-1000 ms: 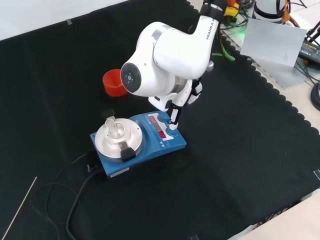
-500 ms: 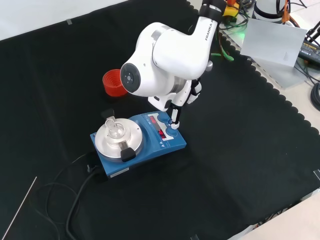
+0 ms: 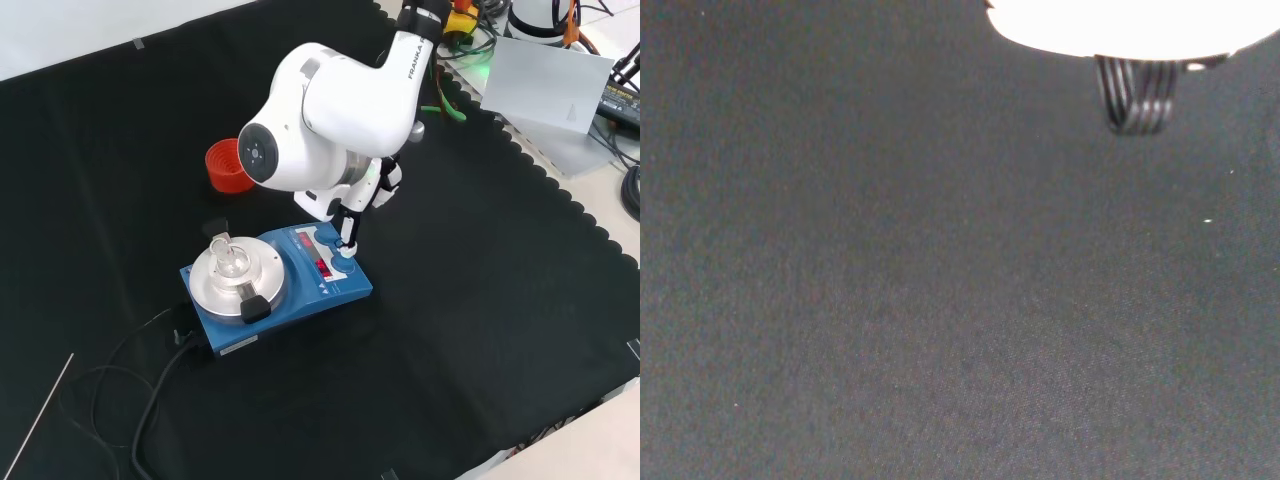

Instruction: Turn on the heater.

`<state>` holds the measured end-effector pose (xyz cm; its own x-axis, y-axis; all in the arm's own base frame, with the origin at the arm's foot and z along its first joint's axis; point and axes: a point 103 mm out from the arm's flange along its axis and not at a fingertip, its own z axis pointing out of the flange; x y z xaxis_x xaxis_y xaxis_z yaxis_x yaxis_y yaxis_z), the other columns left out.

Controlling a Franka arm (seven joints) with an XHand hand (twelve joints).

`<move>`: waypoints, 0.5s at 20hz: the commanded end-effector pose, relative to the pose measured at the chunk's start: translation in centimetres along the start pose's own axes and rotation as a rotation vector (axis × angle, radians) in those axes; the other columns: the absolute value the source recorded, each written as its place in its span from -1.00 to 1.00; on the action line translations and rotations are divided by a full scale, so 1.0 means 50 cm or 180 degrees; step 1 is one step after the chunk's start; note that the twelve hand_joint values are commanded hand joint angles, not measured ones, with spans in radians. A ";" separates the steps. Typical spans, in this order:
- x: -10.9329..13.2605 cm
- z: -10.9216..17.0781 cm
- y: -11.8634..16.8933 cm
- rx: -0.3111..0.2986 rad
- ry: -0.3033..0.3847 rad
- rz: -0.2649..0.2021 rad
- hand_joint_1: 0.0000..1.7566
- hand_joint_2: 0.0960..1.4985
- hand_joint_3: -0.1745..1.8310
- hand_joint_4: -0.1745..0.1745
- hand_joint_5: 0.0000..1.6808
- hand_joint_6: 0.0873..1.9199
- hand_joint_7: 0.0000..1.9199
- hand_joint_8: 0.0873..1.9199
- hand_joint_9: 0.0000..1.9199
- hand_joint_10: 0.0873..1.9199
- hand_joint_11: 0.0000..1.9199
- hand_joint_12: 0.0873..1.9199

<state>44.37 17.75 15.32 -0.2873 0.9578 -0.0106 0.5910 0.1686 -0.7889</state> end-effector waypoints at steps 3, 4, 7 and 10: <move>-0.013 -0.031 -0.050 -0.0129 0.0030 0.0013 0.78 -0.34 0.40 -0.17 -0.54 -1.00 0.99 0.66 1.00 0.70 1.00 0.80; -0.016 -0.032 -0.056 -0.0141 0.0034 0.0021 0.78 -0.34 0.40 -0.17 -0.54 -1.00 0.99 0.66 1.00 0.70 1.00 0.80; -0.024 -0.035 -0.070 -0.0177 0.0050 0.0038 0.78 -0.34 0.40 -0.17 -0.54 -1.00 0.99 0.65 1.00 0.70 1.00 0.80; -0.032 -0.037 -0.082 -0.0205 0.0068 0.0046 0.78 -0.34 0.40 -0.17 -0.53 -1.00 0.99 0.65 1.00 0.70 1.00 0.80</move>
